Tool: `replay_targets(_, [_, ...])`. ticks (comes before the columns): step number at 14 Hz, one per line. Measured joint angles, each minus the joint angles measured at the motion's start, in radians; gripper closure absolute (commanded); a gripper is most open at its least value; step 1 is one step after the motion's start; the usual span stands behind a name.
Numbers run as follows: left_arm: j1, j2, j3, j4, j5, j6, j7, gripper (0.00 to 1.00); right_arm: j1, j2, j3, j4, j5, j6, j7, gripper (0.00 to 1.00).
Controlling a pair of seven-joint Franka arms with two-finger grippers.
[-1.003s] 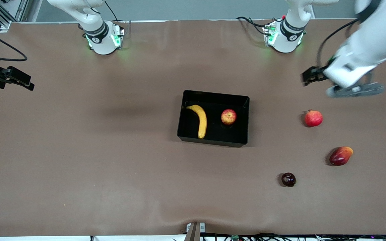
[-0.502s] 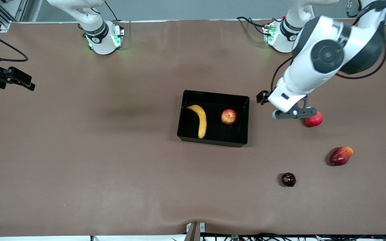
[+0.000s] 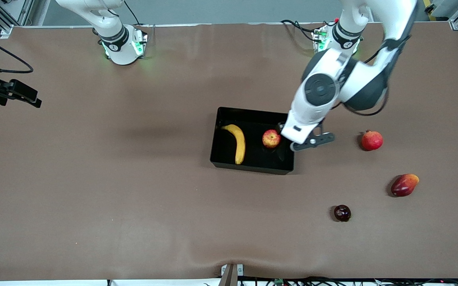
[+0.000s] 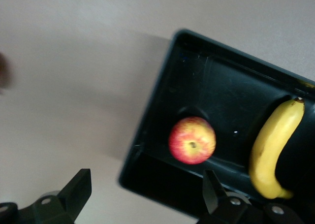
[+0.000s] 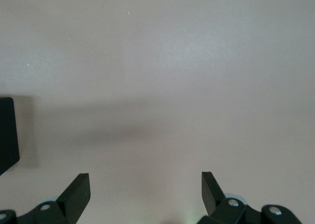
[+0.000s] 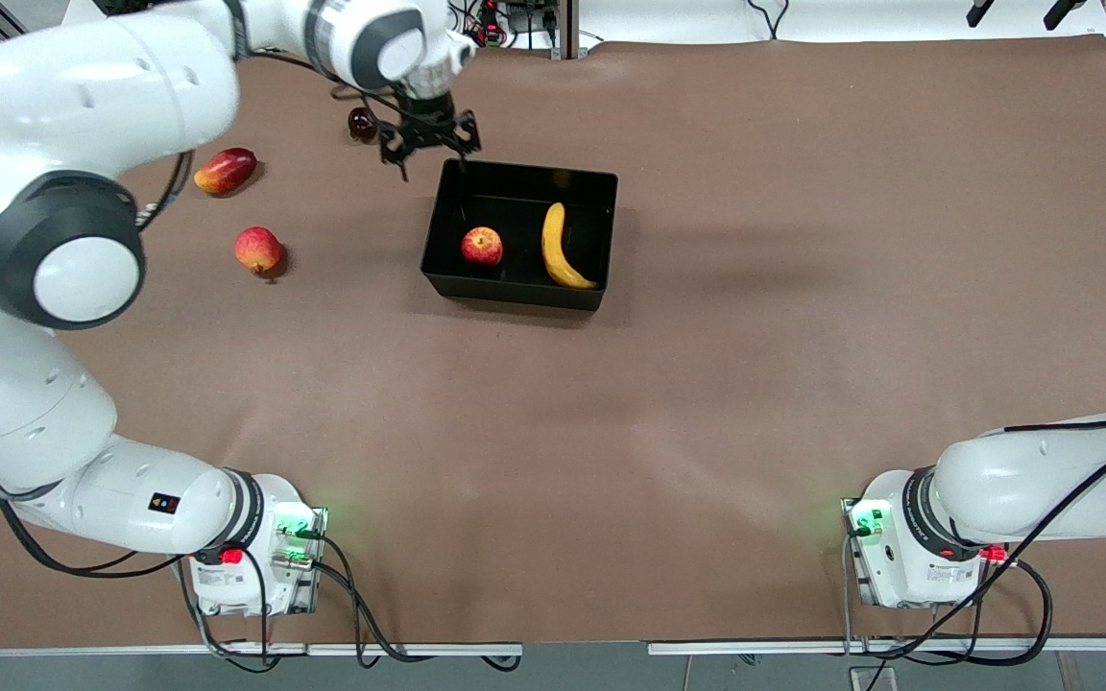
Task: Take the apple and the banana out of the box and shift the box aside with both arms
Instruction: 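Lower the left gripper into the box and grasp the apple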
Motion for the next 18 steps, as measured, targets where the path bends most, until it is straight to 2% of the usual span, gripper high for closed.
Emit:
replay_targets(3, [-0.044, 0.084, 0.0, 0.0, 0.003, 0.088, -0.14, 0.0, 0.0, 0.0, 0.0, 0.0, 0.0, 0.001, 0.0, 0.0])
replay_targets(7, [-0.076, 0.16, 0.0, 0.001, 0.067, 0.125, -0.282, 0.0, 0.0, 0.0, 0.0, 0.0, 0.0, 0.001, 0.0, 0.0])
replay_targets(14, [-0.085, 0.242, 0.0, 0.002, 0.088, 0.16, -0.34, 0.0, 0.0, 0.0, -0.001, 0.0, -0.001, 0.001, 0.0, 0.0])
replay_targets(18, [-0.085, 0.269, 0.0, 0.003, 0.139, 0.186, -0.375, 0.0, 0.0, 0.0, -0.002, 0.0, -0.001, 0.001, 0.0, 0.0])
